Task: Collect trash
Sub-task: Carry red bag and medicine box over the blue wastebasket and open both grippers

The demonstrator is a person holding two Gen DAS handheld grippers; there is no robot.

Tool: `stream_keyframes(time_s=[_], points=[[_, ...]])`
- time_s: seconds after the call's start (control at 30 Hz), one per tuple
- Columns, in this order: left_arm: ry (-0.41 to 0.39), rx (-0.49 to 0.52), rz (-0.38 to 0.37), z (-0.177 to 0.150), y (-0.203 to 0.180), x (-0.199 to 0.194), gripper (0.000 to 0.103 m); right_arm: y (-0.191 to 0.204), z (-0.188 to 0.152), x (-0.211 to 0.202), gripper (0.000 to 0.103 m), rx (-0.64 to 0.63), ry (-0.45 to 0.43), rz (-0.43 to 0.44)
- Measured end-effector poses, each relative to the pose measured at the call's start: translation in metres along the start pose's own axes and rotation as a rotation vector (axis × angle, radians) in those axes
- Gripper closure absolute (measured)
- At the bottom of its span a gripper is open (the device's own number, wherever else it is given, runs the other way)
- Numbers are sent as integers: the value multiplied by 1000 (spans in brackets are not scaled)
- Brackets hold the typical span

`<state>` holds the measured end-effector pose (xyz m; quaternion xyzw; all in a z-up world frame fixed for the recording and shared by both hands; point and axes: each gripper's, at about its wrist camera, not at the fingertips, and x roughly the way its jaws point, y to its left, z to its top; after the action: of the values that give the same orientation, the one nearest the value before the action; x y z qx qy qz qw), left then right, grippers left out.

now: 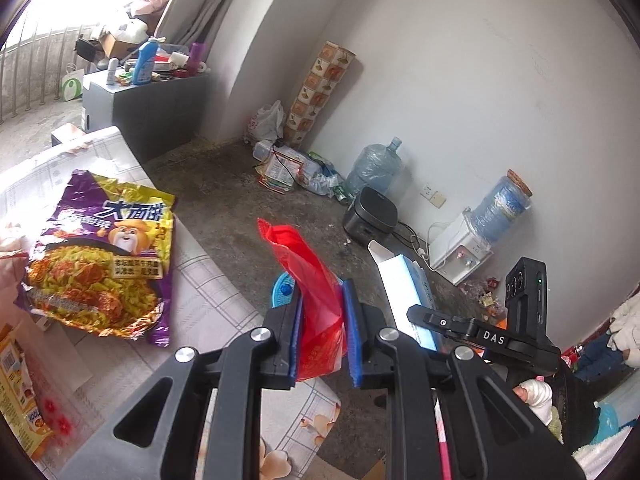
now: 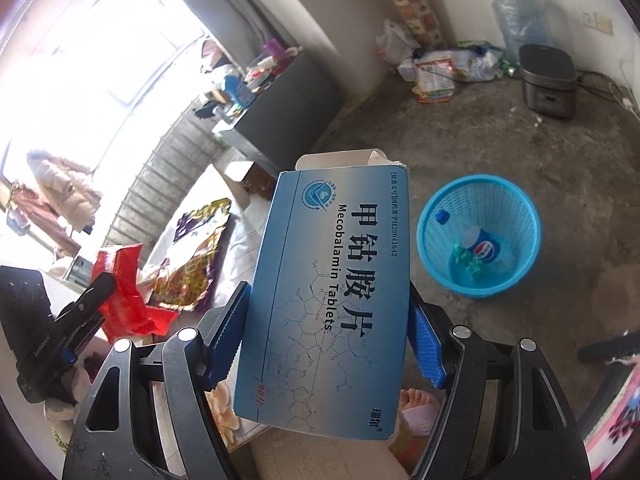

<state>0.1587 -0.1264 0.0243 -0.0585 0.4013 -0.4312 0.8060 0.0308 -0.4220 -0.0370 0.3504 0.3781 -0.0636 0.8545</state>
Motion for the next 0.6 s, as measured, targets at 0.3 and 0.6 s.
stream_keyframes(time_s=[0.3,0.6], points=[[267,49,-91,36,-39,128,85,-87,8,16,34,255,4,-44],[400,111,-33,53,-68,286,34,-163,59,82,18,384,30,-3]])
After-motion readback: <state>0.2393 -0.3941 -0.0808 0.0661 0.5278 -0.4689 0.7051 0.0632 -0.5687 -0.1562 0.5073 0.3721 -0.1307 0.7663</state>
